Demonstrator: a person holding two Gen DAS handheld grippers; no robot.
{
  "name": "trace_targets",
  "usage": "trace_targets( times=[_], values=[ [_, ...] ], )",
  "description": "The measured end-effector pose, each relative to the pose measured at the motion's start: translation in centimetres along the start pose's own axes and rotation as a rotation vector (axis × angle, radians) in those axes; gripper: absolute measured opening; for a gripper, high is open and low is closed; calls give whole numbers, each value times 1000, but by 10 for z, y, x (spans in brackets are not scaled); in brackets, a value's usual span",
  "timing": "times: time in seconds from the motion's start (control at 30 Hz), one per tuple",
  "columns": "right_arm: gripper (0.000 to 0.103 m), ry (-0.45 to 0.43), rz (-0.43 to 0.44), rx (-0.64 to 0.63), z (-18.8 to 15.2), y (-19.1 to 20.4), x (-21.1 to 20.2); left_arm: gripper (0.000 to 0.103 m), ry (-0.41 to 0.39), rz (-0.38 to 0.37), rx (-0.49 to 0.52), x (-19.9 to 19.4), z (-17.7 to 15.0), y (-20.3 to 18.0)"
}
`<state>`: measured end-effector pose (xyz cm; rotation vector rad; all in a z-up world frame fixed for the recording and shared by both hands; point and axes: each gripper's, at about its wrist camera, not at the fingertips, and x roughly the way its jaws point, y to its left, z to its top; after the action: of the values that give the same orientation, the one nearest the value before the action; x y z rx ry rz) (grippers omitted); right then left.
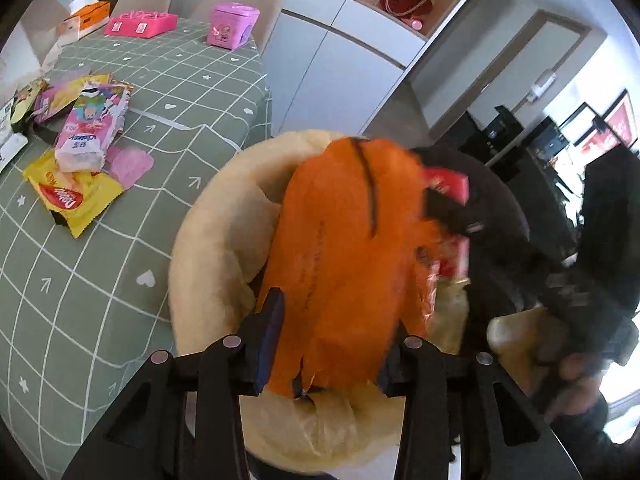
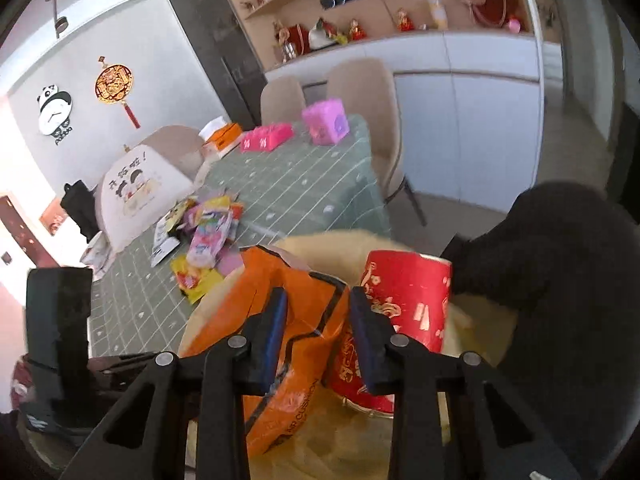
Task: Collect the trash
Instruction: 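Open both tools to drop the bag and cup into the bin, then grasp the pink snack packet with the left tool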
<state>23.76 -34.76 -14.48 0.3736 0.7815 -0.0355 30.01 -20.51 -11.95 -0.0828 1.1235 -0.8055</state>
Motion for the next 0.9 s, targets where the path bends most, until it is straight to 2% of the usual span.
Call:
trace_targets(
  times=[0.17, 0.3, 0.4, 0.47, 0.57, 0.63, 0.8, 0.9],
  values=[
    [28, 29, -2, -3, -5, 7, 17, 46, -54, -32, -21, -35, 1, 9],
    [27, 85, 20, 23, -12, 4, 33, 46, -163, -29, -54, -68, 4, 20],
    [27, 143, -4, 32, -15, 4, 43, 46, -244, 18, -89, -89, 10, 33],
    [28, 164, -27, 14, -16, 7, 44, 46, -297, 83, -123, -103, 16, 47],
    [31, 118, -59, -35, -12, 17, 29, 46, -358, 173, -168, -121, 21, 71],
    [39, 61, -80, -77, -8, 27, 11, 46, -392, 234, -207, -131, 24, 91],
    [41, -49, -80, -107, 13, 48, -20, 46, -413, 346, -256, -145, 30, 143],
    [41, -109, -95, -120, 30, 66, -25, 46, -409, 368, -260, -143, 36, 167]
  ],
)
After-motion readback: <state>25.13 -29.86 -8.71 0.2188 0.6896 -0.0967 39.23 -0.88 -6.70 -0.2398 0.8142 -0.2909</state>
